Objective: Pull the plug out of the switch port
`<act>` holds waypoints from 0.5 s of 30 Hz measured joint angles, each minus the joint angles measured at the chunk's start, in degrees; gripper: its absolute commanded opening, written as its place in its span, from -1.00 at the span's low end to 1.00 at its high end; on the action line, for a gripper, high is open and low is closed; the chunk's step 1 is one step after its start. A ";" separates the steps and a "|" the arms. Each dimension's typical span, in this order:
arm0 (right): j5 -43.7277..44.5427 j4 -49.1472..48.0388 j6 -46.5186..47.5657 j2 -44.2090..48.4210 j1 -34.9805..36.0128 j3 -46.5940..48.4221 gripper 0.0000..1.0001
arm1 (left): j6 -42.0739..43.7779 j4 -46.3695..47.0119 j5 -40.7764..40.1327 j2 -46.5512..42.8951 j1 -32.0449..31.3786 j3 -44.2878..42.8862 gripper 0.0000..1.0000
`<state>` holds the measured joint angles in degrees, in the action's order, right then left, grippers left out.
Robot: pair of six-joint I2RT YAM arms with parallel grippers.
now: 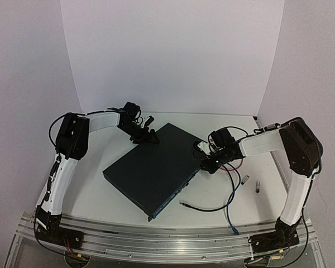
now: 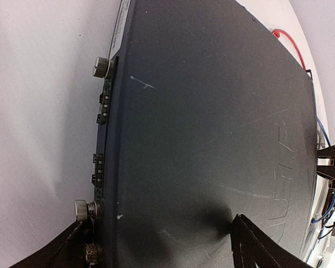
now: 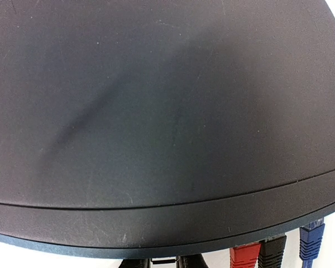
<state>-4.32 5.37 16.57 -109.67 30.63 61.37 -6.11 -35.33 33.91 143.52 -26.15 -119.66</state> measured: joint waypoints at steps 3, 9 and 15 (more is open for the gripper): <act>0.32 -0.10 0.44 0.07 0.08 -0.05 -1.00 | 0.00 0.00 -0.01 0.00 0.00 0.00 0.67; 0.84 -0.61 1.36 0.29 0.22 -0.43 -1.00 | -0.14 0.02 -0.06 0.02 0.00 0.00 0.63; 1.08 -3.48 1.28 1.04 0.22 -2.54 -1.00 | -1.19 0.19 -0.02 0.13 0.09 0.00 0.63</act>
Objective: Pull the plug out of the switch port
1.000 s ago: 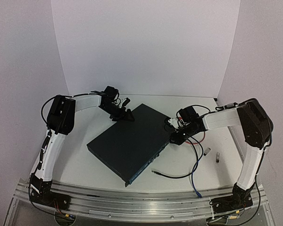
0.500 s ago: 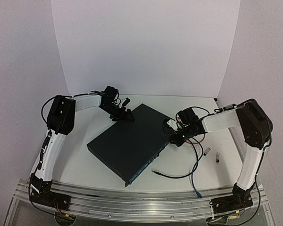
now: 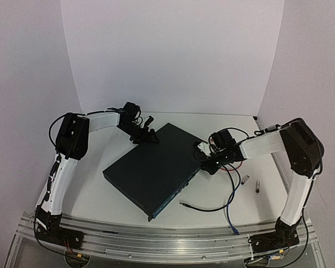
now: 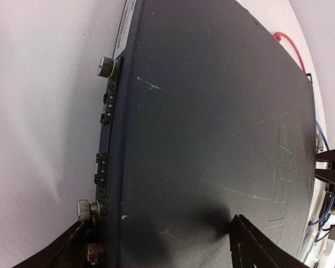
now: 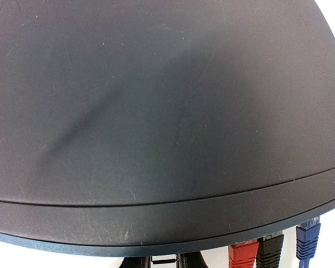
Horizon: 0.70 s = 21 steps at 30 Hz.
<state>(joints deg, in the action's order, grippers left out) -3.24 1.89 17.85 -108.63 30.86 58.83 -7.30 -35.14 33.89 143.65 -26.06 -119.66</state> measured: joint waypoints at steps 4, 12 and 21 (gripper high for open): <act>0.30 -2.96 -1.67 1.06 0.04 -2.47 -1.00 | -0.28 0.26 -0.02 0.07 -0.12 0.00 0.62; 1.12 -2.92 -6.39 3.35 0.28 -5.33 -1.00 | -0.69 1.08 0.03 0.47 -0.92 -0.33 0.62; 1.40 -4.55 -10.56 3.99 0.41 -6.95 -1.00 | -1.74 -0.58 0.46 1.95 -1.01 -2.97 0.56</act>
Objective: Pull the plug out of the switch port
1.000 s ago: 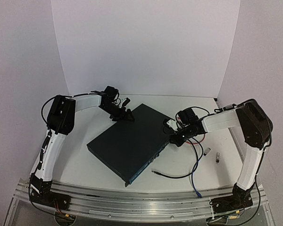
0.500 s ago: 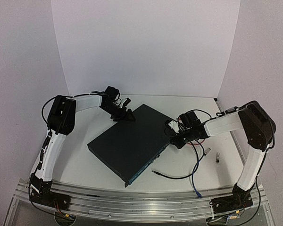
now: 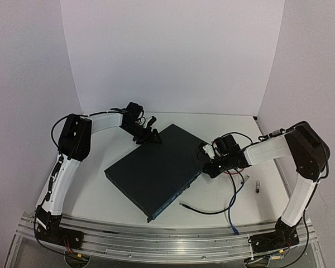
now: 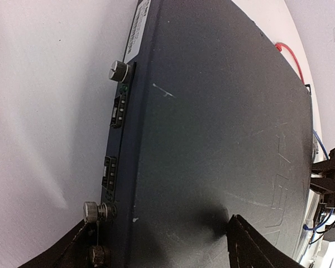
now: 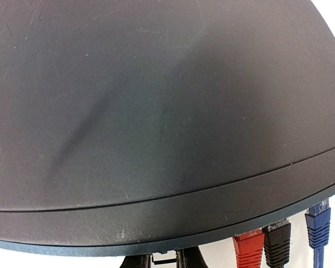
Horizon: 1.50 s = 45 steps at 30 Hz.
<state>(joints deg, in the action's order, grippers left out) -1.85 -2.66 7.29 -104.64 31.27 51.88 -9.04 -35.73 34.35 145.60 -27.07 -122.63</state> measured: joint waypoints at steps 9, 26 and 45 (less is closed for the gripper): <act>-0.03 -5.23 -3.13 0.94 0.02 -3.82 -1.00 | 0.14 -0.37 0.33 0.69 0.00 -0.87 0.52; 3.22 17.92 -2.88 6.01 0.74 0.75 -1.00 | 0.17 0.84 1.22 1.72 -2.17 -1.84 0.49; 1.70 26.56 -11.73 7.88 1.71 0.30 -1.00 | 0.07 2.78 1.38 1.92 -1.54 -1.79 0.50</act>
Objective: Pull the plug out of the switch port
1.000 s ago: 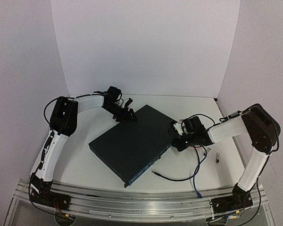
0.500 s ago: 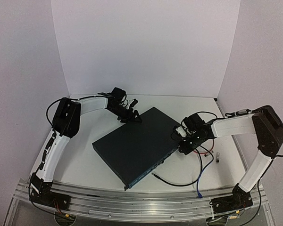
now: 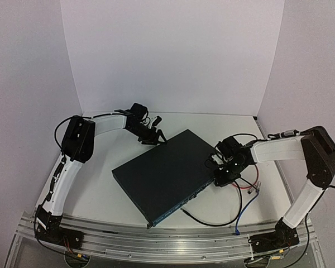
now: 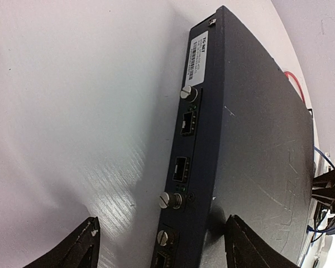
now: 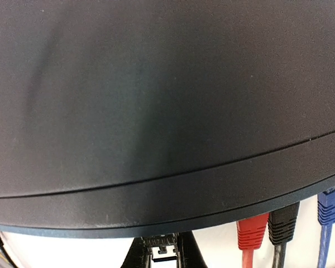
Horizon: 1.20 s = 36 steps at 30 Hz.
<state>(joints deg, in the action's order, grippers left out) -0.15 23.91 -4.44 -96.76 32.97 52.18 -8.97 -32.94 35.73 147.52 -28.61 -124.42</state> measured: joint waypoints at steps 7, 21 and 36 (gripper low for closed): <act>10.09 -5.29 -7.07 1.69 4.65 -3.76 -1.00 | -0.05 1.60 0.39 -0.43 0.20 1.39 0.50; 13.75 -14.37 -12.06 4.09 7.47 -9.65 -1.00 | -0.12 2.60 0.69 -0.72 0.28 2.20 0.57; 14.08 -15.88 -11.70 4.43 7.63 -10.44 -1.00 | 1.92 -0.04 -17.64 -17.92 0.16 19.43 0.99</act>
<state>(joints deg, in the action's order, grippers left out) 13.93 8.03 -16.14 -92.33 40.60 41.74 -7.05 -32.98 18.09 129.60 -28.46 -104.99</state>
